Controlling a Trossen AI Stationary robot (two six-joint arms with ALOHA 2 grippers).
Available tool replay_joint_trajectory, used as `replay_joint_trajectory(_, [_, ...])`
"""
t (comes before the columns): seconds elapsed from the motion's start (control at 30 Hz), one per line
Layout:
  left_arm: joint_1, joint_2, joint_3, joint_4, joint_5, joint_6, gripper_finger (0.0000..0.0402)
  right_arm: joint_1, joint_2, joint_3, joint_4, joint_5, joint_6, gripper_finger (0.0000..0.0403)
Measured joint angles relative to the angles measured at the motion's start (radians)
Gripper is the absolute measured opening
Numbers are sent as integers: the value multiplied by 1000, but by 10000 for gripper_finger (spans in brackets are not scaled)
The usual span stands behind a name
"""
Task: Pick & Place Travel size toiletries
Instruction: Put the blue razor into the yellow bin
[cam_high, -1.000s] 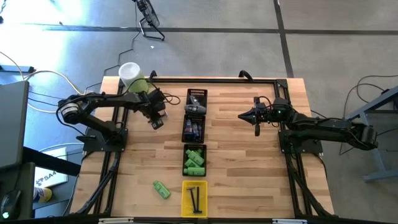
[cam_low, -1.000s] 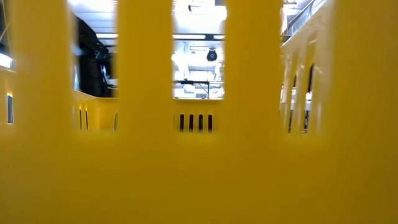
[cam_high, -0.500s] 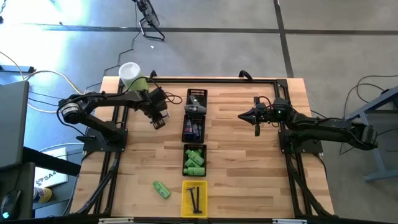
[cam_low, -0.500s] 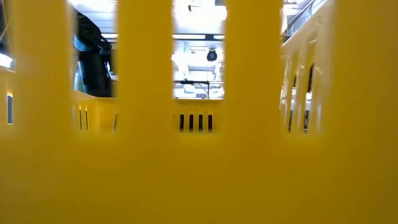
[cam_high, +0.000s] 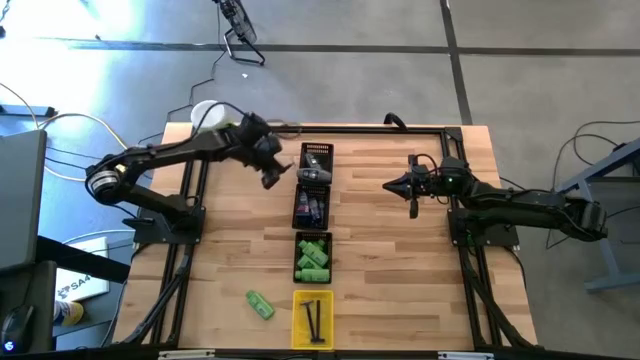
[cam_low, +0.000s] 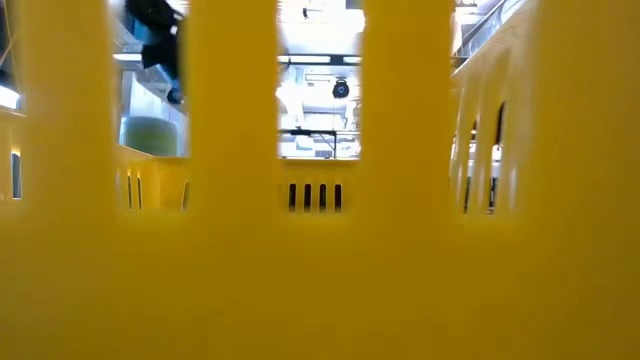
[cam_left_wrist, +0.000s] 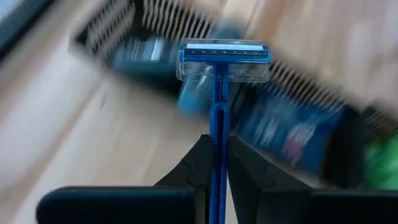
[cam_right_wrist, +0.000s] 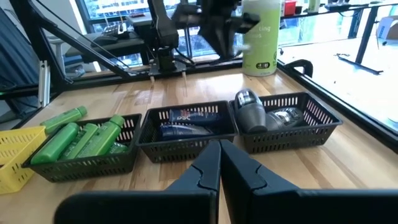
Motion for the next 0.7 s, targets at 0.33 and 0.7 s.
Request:
replay_joint_trajectory(0.33, [-8, 0, 70, 332, 218, -74, 28, 0, 0, 0, 57, 0, 34, 3])
replay_joint_trajectory(0.7, [-149, 37, 70, 610, 158, -65, 28, 57, 23, 0, 226, 26, 154, 3])
